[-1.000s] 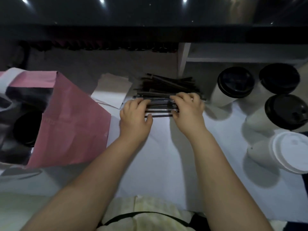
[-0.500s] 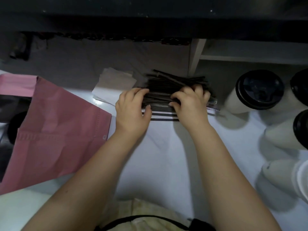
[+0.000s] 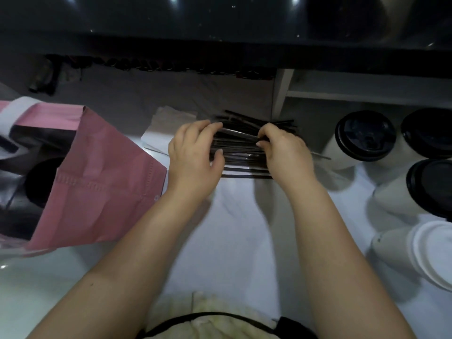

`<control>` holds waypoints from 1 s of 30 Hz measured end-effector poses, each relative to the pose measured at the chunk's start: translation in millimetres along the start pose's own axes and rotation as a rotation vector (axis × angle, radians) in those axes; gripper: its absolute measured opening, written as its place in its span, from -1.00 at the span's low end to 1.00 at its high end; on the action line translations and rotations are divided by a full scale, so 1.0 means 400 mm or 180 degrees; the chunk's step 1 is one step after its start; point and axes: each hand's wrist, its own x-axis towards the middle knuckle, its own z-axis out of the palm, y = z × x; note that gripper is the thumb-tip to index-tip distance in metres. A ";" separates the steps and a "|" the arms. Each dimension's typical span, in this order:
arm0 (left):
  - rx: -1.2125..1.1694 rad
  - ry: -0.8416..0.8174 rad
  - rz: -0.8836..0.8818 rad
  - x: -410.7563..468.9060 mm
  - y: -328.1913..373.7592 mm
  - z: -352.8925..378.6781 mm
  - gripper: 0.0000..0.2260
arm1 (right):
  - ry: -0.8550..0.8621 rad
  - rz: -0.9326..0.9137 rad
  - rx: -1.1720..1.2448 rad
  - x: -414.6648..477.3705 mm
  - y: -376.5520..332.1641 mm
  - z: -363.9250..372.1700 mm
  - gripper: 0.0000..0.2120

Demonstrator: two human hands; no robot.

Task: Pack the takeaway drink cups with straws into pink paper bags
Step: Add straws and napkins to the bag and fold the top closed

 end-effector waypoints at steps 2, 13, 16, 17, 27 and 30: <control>0.0013 0.0058 0.0080 -0.010 0.011 -0.022 -0.56 | -0.0248 0.0035 -0.0062 -0.017 -0.008 -0.020 -0.84; -0.0038 0.0290 0.0337 -0.042 0.099 -0.240 -0.48 | -0.0094 0.0027 0.0092 -0.085 -0.141 -0.147 -0.92; -0.0055 0.0378 0.0438 -0.032 0.092 -0.331 -0.52 | -0.0086 -0.0034 0.0210 -0.069 -0.197 -0.191 -0.90; -0.0038 0.0368 0.0452 -0.027 0.082 -0.361 -0.54 | -0.0114 -0.0052 0.0321 -0.063 -0.220 -0.206 -0.90; -0.0154 0.0502 0.0182 -0.051 -0.224 -0.601 -0.64 | -0.0030 -0.0755 0.1508 -0.021 -0.586 -0.219 -0.94; -0.0242 0.0389 0.0061 -0.059 -0.333 -0.647 -0.64 | -0.0106 -0.0961 0.1675 0.001 -0.716 -0.183 -0.93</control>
